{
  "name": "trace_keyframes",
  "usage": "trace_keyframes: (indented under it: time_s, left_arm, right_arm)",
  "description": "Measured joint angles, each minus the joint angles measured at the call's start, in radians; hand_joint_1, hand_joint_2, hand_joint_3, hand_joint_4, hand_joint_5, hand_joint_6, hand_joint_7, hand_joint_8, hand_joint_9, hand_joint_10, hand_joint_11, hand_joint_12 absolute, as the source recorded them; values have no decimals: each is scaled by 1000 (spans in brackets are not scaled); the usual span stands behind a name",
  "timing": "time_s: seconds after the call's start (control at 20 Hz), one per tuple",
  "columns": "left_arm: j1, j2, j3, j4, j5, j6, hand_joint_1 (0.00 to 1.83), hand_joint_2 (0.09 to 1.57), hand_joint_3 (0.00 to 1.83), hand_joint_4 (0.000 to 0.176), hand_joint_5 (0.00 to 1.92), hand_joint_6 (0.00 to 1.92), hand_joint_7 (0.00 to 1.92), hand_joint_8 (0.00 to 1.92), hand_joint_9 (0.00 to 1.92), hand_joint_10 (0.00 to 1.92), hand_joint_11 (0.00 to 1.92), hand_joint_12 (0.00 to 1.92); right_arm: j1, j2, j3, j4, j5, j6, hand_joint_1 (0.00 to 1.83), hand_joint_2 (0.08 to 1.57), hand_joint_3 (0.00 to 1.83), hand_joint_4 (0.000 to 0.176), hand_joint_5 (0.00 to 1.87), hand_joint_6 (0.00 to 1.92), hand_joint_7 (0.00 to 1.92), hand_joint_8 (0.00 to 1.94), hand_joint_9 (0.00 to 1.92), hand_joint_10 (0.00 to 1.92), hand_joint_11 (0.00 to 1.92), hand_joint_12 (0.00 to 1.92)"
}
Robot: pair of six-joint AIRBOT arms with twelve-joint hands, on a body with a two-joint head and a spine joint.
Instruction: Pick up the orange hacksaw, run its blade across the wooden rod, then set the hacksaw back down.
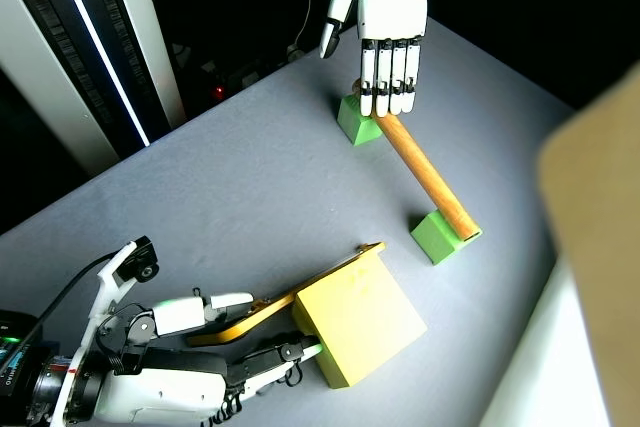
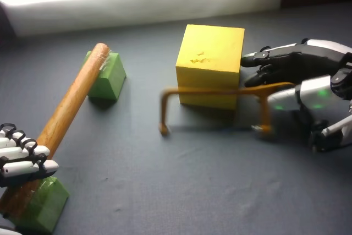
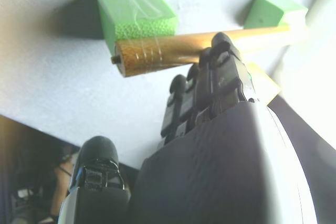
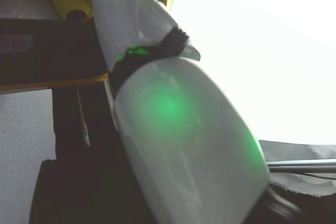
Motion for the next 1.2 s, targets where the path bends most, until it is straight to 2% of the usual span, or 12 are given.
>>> trace_keyframes:
  time_s: [0.05,0.15,0.2,0.25,0.3,0.35,0.6,0.65,0.75,0.85,1.05,1.2]
  left_arm:
    - [0,0,0,0,2,0,0,1237,0,0,51,1,42,0,29,1,0,191]
    - [0,0,0,0,2,0,0,1237,0,0,51,0,35,0,17,0,0,182]
    - [0,0,0,0,1,0,0,1239,1,0,43,1,29,1,12,0,0,155]
    - [0,0,0,0,1,0,0,1241,1,0,38,2,26,0,13,1,0,132]
    - [-1,0,0,0,1,0,0,1241,1,0,38,2,26,0,13,1,0,132]
    - [-1,0,0,0,1,0,0,1237,0,0,50,1,36,1,24,2,0,176]
    - [-1,0,0,0,1,0,0,1234,0,0,33,0,22,0,14,0,0,181]
    - [-1,0,0,0,1,0,0,1238,1,0,35,1,19,0,12,0,0,179]
    - [-1,0,0,0,1,0,0,1241,1,0,48,3,32,3,20,3,0,178]
    - [-1,0,0,0,1,0,0,1240,0,0,25,1,12,1,4,0,0,133]
    - [-1,0,0,0,2,0,0,1238,0,0,43,0,25,0,12,0,0,209]
    - [-1,0,0,0,2,0,0,1250,3,0,33,2,23,3,6,1,0,125]
  right_arm:
    - [0,1,0,-4,-1,-3,1384,1117,0,0,747,1098,962,997,1136,998,1048,997]
    - [0,1,-8,-19,0,-12,1386,1096,0,0,826,1006,995,938,1161,972,1075,995]
    - [0,-1,-19,-29,5,-15,1269,1128,0,0,849,1059,1044,986,1219,679,1082,987]
    - [0,-6,-27,-43,12,-18,1355,1114,0,0,879,956,982,972,1087,1025,1076,1051]
    - [0,-9,-31,-46,16,-22,1355,1114,0,0,879,956,982,972,1087,1025,1076,1051]
    - [0,-8,-33,-47,23,-27,1373,1122,2,0,843,982,945,1012,1032,1155,1057,1069]
    - [0,6,-33,-40,73,-100,1379,1119,1,0,838,999,938,1018,1040,1142,1028,1087]
    - [0,11,-34,-42,97,-118,1384,1096,0,0,887,924,1005,923,1107,1077,1022,1108]
    - [5,28,-64,-32,122,-130,1378,1124,0,0,833,1019,934,1010,1025,1169,1004,1104]
    - [5,42,-96,-26,127,-183,1378,1121,0,0,839,1020,935,1006,1029,1157,991,1102]
    - [10,71,-119,-16,172,-226,1378,1122,0,0,834,1038,927,1012,1034,1144,1006,1073]
    - [22,90,-140,30,200,-293,1378,1124,0,0,836,1017,928,1024,1024,1164,1006,1084]
